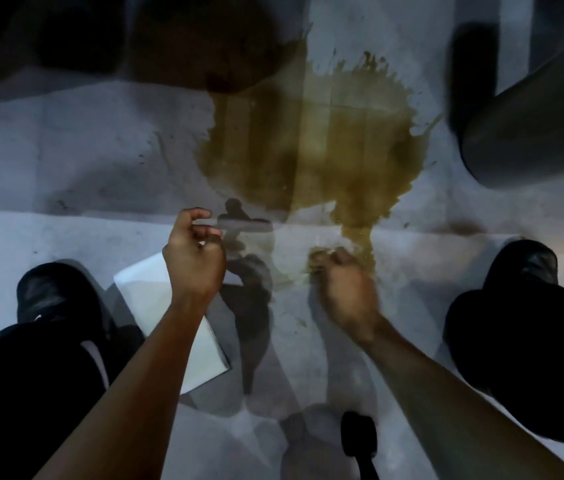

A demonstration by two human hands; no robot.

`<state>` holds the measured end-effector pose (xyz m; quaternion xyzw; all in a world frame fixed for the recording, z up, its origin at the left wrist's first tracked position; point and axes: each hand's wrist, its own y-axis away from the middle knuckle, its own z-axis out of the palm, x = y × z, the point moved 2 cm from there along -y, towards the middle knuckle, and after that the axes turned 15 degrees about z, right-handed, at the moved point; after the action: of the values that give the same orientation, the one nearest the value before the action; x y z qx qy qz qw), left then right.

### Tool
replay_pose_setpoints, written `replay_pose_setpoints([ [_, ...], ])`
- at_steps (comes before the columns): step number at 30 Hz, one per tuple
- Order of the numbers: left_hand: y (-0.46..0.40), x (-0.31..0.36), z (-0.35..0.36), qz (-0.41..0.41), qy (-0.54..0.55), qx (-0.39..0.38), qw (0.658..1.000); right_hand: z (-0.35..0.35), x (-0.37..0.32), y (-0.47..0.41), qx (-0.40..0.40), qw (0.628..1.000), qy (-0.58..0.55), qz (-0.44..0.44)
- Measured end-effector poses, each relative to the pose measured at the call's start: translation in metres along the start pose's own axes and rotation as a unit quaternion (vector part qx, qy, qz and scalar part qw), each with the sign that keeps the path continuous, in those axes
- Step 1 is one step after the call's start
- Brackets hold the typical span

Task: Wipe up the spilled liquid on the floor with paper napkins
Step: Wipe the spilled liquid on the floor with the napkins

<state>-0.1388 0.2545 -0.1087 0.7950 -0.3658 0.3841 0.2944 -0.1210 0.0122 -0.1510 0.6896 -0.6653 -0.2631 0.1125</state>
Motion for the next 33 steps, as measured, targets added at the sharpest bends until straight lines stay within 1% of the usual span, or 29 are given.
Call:
replay_pose_setpoints([
  [1,-0.002,0.001,-0.001,0.003,0.000,0.004,1.000,-0.010,0.022,-0.004,0.004,0.999,0.003,0.040],
  [3,-0.005,0.003,-0.006,0.010,0.002,0.021,1.000,-0.029,0.048,-0.011,-0.005,0.996,-0.005,0.093],
  [4,-0.008,0.002,-0.009,0.015,0.003,0.030,0.999,-0.036,0.049,-0.014,-0.006,0.995,-0.014,0.097],
  [6,-0.014,0.001,-0.017,0.016,0.013,0.046,0.999,-0.048,0.034,-0.020,-0.005,0.997,-0.043,0.068],
  [9,-0.020,-0.003,-0.033,0.009,0.036,0.076,0.996,-0.056,-0.021,-0.039,0.017,0.993,-0.116,0.019],
  [10,-0.022,-0.003,-0.037,0.007,0.043,0.084,0.996,-0.057,-0.044,-0.050,0.026,0.992,-0.125,0.005],
  [14,-0.032,-0.008,-0.052,-0.012,0.072,0.108,0.991,-0.047,-0.156,-0.105,-0.004,0.993,-0.099,-0.061],
  [15,-0.036,-0.008,-0.053,-0.016,0.075,0.113,0.991,-0.049,-0.180,-0.117,0.018,0.992,-0.085,-0.092],
  [17,-0.047,-0.014,-0.060,-0.029,0.075,0.126,0.989,-0.045,-0.231,-0.131,0.028,0.984,-0.019,-0.174],
  [18,-0.053,-0.018,-0.063,-0.032,0.075,0.130,0.988,-0.043,-0.253,-0.137,0.042,0.979,0.004,-0.199],
  [19,-0.057,-0.022,-0.065,-0.033,0.078,0.134,0.987,-0.040,-0.271,-0.144,0.045,0.977,0.020,-0.209],
  [21,-0.065,-0.027,-0.068,-0.031,0.082,0.137,0.987,-0.027,-0.292,-0.154,0.048,0.967,0.090,-0.234],
  [23,-0.072,-0.030,-0.069,-0.025,0.073,0.136,0.988,-0.006,-0.290,-0.146,0.027,0.956,0.143,-0.254],
  [25,-0.077,-0.037,-0.068,-0.026,0.060,0.135,0.989,0.009,-0.266,-0.122,0.008,0.935,0.185,-0.302],
  [27,-0.078,-0.040,-0.065,-0.022,0.041,0.114,0.992,0.019,-0.228,-0.099,-0.003,0.923,0.189,-0.335],
  [28,-0.076,-0.039,-0.062,-0.015,0.029,0.095,0.995,0.018,-0.209,-0.090,-0.017,0.927,0.183,-0.327],
  [30,-0.075,-0.036,-0.055,0.012,-0.013,0.036,0.999,0.023,-0.172,-0.080,-0.033,0.920,0.183,-0.345],
  [31,-0.076,-0.036,-0.050,0.030,-0.048,-0.012,0.998,0.022,-0.151,-0.076,-0.029,0.908,0.187,-0.374],
  [32,-0.077,-0.036,-0.045,0.053,-0.095,-0.070,0.992,0.018,-0.126,-0.072,-0.031,0.891,0.201,-0.405],
  [33,-0.080,-0.040,-0.040,0.078,-0.149,-0.126,0.978,0.012,-0.101,-0.069,-0.035,0.873,0.215,-0.437],
])
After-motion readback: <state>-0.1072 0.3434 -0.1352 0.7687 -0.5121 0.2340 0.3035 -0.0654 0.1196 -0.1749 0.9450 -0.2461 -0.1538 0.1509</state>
